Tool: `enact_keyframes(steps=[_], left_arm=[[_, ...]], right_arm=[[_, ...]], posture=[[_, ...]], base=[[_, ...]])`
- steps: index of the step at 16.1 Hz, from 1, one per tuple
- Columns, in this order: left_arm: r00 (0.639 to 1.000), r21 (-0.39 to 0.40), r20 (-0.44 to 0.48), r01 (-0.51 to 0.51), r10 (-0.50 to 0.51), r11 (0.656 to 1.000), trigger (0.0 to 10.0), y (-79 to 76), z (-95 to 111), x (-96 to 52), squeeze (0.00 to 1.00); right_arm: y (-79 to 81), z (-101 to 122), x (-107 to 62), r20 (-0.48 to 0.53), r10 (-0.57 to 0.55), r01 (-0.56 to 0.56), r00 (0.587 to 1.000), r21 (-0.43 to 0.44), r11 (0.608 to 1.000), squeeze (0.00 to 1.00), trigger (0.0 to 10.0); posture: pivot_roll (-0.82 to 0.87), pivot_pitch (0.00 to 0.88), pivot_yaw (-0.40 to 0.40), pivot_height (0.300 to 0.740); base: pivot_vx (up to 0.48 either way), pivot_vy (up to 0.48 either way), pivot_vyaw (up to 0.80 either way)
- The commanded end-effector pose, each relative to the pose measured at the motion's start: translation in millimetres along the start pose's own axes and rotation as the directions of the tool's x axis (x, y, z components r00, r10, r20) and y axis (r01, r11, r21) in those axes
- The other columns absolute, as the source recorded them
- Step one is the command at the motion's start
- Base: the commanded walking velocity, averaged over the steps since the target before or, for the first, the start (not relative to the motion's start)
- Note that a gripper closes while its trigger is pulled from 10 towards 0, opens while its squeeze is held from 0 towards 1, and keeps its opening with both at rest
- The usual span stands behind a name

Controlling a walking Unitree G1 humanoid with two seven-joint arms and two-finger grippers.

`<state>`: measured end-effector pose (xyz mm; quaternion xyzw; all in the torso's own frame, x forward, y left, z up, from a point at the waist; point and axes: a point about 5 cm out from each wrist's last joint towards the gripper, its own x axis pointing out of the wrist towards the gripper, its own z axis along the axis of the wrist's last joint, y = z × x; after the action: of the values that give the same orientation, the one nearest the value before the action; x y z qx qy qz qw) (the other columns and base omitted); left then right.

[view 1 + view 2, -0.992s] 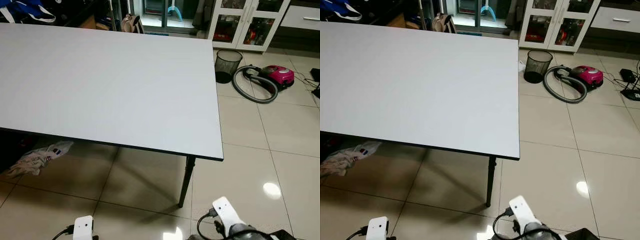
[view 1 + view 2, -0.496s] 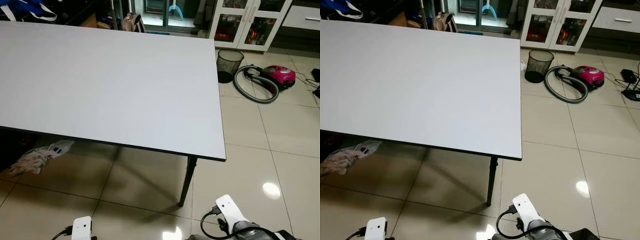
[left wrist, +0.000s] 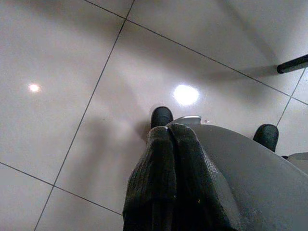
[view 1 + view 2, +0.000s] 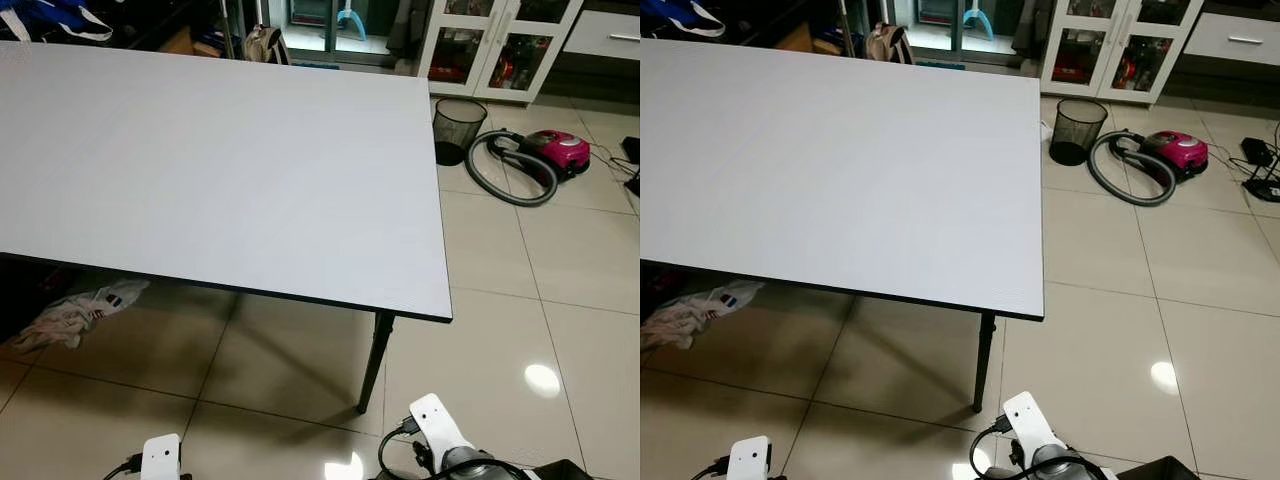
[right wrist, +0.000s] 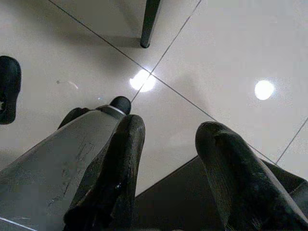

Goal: Setting the table

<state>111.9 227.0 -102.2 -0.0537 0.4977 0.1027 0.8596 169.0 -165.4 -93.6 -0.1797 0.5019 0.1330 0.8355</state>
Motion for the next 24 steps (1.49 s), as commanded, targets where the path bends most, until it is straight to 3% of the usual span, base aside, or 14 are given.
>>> enact_keyframes(steps=[1, 11, 22, 24], left_arm=[[1.000, -0.008, -0.020, -0.008, 0.007, 1.000, 10.0, 1.9, -5, -1.1, 0.00], [0.999, -0.025, -0.028, -0.035, 0.034, 0.999, 10.0, 9.4, -1, -0.8, 0.00], [0.998, 0.033, -0.059, -0.008, 0.010, 0.999, 10.0, 3.7, -5, -0.5, 0.00], [0.998, 0.032, -0.064, -0.006, 0.008, 0.999, 10.0, 2.6, -7, -0.7, 0.00]], right_arm=[[2.2, 4, 0.6, 0.002, -0.003, 0.003, 1.000, -0.005, 1.000, 0.00, 10.0], [-7.5, 0, -0.5, -0.004, -0.016, 0.016, 1.000, -0.020, 1.000, 0.00, 10.0], [-4.6, -6, -0.9, -0.022, -0.008, 0.008, 1.000, -0.013, 1.000, 0.00, 10.0], [-3.8, -10, -1.2, -0.046, -0.002, 0.001, 0.999, -0.019, 1.000, 0.00, 10.0]], posture=[[-0.10, 0.060, -0.007, 0.740], [-0.09, 0.049, -0.017, 0.740], [-0.11, 0.059, -0.011, 0.740], [-0.11, 0.062, -0.012, 0.740]], base=[[0.000, 0.000, 0.00], [0.000, 0.429, 0.00], [0.000, 0.476, 0.00], [0.000, 0.476, -0.80]])
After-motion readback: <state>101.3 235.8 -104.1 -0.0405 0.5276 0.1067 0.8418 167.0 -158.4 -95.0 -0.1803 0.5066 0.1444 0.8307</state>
